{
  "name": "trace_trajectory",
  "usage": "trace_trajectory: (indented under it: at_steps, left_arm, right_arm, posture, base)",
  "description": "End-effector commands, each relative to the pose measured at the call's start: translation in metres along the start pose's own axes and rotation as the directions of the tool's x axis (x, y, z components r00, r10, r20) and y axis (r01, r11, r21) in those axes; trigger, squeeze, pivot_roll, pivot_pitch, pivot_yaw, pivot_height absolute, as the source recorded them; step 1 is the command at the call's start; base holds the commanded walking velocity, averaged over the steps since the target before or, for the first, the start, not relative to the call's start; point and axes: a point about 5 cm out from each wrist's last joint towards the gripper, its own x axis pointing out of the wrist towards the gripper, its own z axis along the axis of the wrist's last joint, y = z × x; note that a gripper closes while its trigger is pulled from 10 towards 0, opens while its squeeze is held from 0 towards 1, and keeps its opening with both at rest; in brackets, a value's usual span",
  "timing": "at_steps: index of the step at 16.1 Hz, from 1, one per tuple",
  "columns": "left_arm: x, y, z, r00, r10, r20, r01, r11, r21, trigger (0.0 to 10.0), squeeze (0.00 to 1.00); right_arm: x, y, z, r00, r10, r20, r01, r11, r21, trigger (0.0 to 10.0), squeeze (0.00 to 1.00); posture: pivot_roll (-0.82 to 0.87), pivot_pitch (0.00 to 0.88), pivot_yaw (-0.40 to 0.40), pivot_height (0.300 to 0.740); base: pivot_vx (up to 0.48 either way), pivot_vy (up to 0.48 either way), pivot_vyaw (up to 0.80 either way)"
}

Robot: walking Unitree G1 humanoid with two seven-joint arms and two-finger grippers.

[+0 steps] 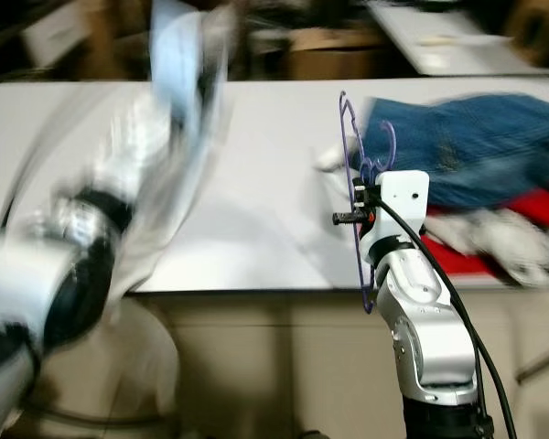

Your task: Hang hanger

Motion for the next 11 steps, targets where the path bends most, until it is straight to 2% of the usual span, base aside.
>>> trace_trajectory:
  at_steps: [1,4,6,7,9,10,11]
  left_arm:
    - [-0.004,0.01,-0.006,1.0,-0.006,-0.028,0.007,0.999,0.034,10.0,0.0]
    - [-0.022,0.017,-0.047,0.987,-0.054,-0.152,0.066,0.995,0.08,10.0,0.0]
    - [-0.026,0.02,-0.052,0.987,-0.042,-0.158,0.056,0.995,0.086,10.0,0.0]
    - [-0.026,0.022,-0.051,0.989,-0.023,-0.145,0.033,0.997,0.065,10.0,0.0]
    - [-0.022,0.028,-0.035,0.997,0.025,-0.072,-0.026,1.0,-0.009,10.0,0.0]
    - [-0.019,0.031,-0.025,0.999,0.035,-0.029,-0.037,0.997,-0.071,3.3,0.0]
    - [-0.017,0.034,-0.018,0.999,0.045,-0.006,-0.045,0.994,-0.101,0.0,0.0]
  right_arm:
    - [-0.002,0.004,0.001,1.0,0.021,0.004,-0.021,1.0,0.0,10.0,0.0]
    - [0.0,0.008,-0.005,0.999,0.047,-0.017,-0.047,0.999,0.003,10.0,0.0]
    - [0.003,0.012,-0.005,0.998,0.063,-0.017,-0.063,0.998,0.003,10.0,0.0]
    - [0.004,0.013,-0.004,0.998,0.068,-0.014,-0.068,0.998,0.003,10.0,0.0]
    - [0.004,0.012,-0.005,0.997,0.071,-0.014,-0.071,0.997,0.009,10.0,0.0]
    - [0.002,0.011,-0.005,0.997,0.081,-0.014,-0.081,0.997,0.004,10.0,0.0]
    - [0.002,0.011,-0.006,0.996,0.091,-0.014,-0.091,0.996,-0.004,10.0,0.0]
  posture:
    - [-0.08,0.006,0.067,0.74]
    - [-0.05,0.0,0.043,0.74]
    - [-0.04,0.0,0.041,0.74]
    - [-0.04,0.0,0.04,0.74]
    - [-0.05,0.0,0.046,0.74]
    - [-0.05,0.0,0.049,0.74]
    - [-0.05,0.0,0.053,0.74]
  base:
    - [0.0,0.0,-0.8]
    - [0.0,0.0,-0.8]
    - [0.0,0.0,-0.8]
    - [0.0,0.0,-0.8]
    - [0.0,0.0,-0.8]
    - [0.0,0.0,0.0]
    - [0.0,0.0,0.0]
